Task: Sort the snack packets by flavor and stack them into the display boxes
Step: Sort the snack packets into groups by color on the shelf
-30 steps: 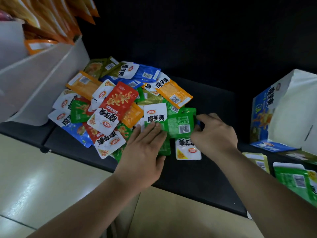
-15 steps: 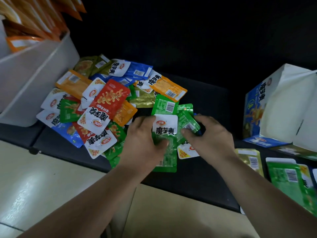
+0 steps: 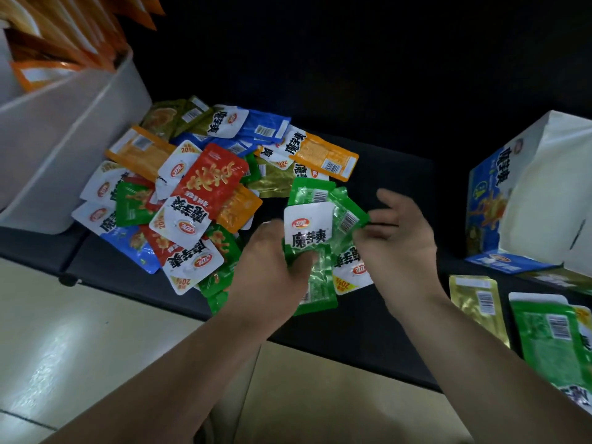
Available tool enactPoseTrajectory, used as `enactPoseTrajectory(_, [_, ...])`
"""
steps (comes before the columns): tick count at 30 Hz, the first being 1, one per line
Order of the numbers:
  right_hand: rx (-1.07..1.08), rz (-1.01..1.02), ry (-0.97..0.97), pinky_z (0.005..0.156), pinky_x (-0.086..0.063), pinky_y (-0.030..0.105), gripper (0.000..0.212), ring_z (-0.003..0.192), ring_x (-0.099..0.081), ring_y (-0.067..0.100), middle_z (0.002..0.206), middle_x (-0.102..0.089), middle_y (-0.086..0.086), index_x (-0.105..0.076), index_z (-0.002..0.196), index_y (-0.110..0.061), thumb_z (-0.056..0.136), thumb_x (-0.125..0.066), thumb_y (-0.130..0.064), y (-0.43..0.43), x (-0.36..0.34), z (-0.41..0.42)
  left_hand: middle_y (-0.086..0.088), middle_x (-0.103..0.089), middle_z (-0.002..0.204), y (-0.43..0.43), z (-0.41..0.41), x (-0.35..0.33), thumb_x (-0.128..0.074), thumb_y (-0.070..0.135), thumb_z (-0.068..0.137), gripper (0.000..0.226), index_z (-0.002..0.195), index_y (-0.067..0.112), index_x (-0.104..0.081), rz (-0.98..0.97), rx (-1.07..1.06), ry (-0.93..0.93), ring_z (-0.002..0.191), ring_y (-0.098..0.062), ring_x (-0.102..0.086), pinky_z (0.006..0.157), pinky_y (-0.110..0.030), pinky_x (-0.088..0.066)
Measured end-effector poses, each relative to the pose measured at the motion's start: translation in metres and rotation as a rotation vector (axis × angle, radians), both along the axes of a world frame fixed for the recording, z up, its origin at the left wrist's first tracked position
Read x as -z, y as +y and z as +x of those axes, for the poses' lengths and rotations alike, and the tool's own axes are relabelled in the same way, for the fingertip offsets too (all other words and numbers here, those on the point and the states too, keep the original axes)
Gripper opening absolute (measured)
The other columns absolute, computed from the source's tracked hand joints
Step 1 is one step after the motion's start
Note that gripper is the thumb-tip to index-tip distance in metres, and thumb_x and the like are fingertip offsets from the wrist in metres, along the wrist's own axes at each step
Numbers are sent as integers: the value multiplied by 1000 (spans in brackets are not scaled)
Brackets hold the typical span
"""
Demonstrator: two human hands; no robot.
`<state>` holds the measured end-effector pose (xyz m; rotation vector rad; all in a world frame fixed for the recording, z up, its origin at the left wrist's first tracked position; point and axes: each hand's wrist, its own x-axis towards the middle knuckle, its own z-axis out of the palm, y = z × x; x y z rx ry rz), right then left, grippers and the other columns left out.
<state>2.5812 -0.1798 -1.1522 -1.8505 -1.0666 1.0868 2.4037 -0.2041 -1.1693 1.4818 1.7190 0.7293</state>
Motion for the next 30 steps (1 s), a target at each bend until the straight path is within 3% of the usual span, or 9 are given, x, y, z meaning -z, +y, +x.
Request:
enactPoseTrajectory(4, [-190,-82,-227,73,-48,19,49,107,-61,12,120,-58,-3,-63,127,-32,84,-77,-12,-6,10,1,2,-72,85,1,-15,-14,-73,19,95,24,111,32,-61,-5,-178,-212,64,-12,-64,52,-18,-49])
enactPoseTrajectory(6, [-269,-88,-376,71,-53,28,50,101,-62,15,115,-58,-1,-63,127,-29,82,-84,-26,-8,12,-1,10,-73,87,1,-21,-17,-75,22,94,26,114,32,-62,-14,-240,-258,71,-6,-67,54,-12,-49])
enactPoseTrajectory(8, [-283,-126,-380,72,-57,38,61,96,-65,19,107,-63,-1,-58,134,-30,79,-87,-32,-5,12,-3,12,-74,89,-1,-22,-17,-76,24,93,26,115,30,-63,-30,-229,-274,78,-6,-69,60,-20,-54])
enactPoseTrajectory(11, [-261,-143,-278,60,-55,29,43,78,-70,10,85,-70,-8,-63,119,-29,82,-85,-22,-2,9,-3,4,-75,87,-6,-19,-18,-76,28,93,15,105,29,-67,-70,-206,-322,77,-20,-69,67,-41,-58])
enactPoseTrajectory(15, [-209,-64,-42,51,-45,8,12,64,-66,-7,87,-73,-5,-71,100,-23,98,-67,-13,-14,-3,2,-10,-75,92,-9,-14,-19,-81,32,89,13,98,27,-74,-82,-236,-407,87,-38,-70,74,-55,-62])
enactPoseTrajectory(21, [-112,-104,319,86,-62,45,17,96,-75,24,99,-78,2,-74,102,-25,106,-57,-27,-39,-23,5,9,-79,106,-21,13,-30,-77,18,93,26,118,25,-72,-128,-53,-502,95,-15,-76,78,-37,-64])
enactPoseTrajectory(24, [-170,-149,374,90,-60,48,12,99,-76,19,105,-79,-2,-72,109,-26,98,-68,-30,-50,-24,1,13,-77,109,-24,24,-31,-77,13,92,36,124,29,-70,-59,31,-413,101,-7,-74,84,-35,-63])
enactPoseTrajectory(27, [-89,-125,374,86,-61,44,15,98,-77,21,104,-79,0,-71,112,-23,98,-69,-18,-46,-23,5,16,-77,104,-20,26,-36,-74,11,94,36,119,37,-70,-160,62,-429,94,-4,-73,77,-23,-60])
enactPoseTrajectory(30, [-69,-107,397,88,-61,48,17,98,-77,24,105,-79,4,-71,115,-18,100,-66,-13,-38,-23,14,3,-79,97,-18,18,-33,-62,12,101,23,107,29,-77,-237,62,-436,93,-27,-73,81,-43,-63])
